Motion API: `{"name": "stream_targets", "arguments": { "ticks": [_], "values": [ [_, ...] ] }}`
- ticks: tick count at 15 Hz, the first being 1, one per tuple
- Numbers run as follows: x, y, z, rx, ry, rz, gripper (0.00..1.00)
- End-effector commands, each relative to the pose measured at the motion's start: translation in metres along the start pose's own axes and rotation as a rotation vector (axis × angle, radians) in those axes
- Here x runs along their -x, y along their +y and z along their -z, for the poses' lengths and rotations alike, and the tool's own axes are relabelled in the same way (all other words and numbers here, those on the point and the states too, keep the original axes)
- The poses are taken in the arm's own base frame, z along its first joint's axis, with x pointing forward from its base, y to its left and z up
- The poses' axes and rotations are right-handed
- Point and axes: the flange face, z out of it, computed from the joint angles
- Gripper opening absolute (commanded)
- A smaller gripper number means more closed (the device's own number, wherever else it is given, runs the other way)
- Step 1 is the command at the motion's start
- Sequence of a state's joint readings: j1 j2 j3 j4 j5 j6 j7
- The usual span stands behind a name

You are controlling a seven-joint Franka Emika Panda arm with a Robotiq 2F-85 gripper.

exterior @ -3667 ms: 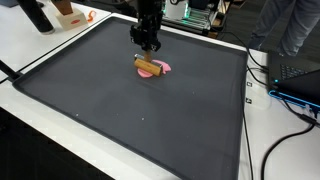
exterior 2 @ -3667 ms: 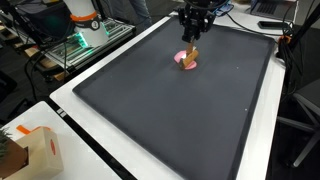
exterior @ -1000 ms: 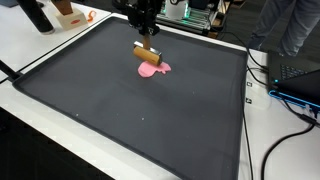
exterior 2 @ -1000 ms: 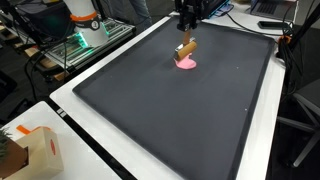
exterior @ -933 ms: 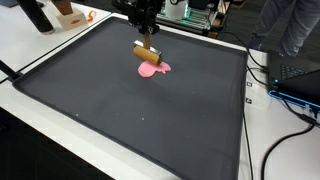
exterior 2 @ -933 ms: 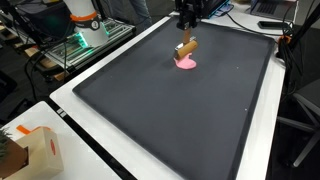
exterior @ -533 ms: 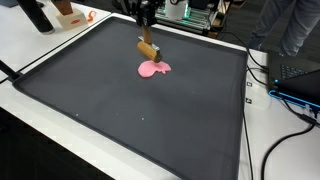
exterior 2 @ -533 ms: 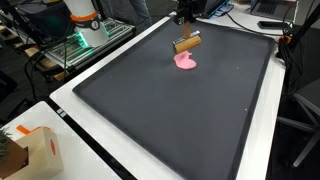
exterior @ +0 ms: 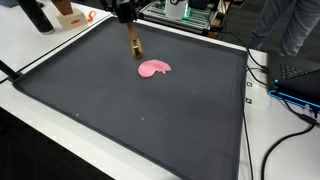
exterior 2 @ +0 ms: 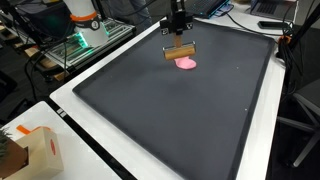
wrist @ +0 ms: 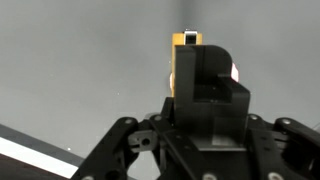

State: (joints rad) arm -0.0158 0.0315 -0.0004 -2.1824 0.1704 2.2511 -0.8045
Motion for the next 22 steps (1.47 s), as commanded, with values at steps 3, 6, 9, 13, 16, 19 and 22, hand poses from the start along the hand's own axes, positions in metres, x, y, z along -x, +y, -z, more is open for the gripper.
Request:
{"name": "stream_targets", "arguments": {
  "ticks": [3, 6, 9, 13, 16, 19, 22],
  "values": [
    [0.045, 0.036, -0.016, -0.156, 0.086, -0.258, 0.24],
    [0.063, 0.052, -0.028, -0.239, 0.139, -0.383, 0.24],
    [0.074, 0.065, -0.040, -0.300, 0.181, -0.478, 0.24],
    [0.086, 0.078, -0.054, -0.353, 0.215, -0.569, 0.24],
    [0.092, 0.085, -0.063, -0.377, 0.222, -0.611, 0.24],
    [0.097, 0.090, -0.069, -0.394, 0.219, -0.632, 0.24],
    [0.100, 0.090, -0.073, -0.415, 0.219, -0.631, 0.24]
  ]
}}
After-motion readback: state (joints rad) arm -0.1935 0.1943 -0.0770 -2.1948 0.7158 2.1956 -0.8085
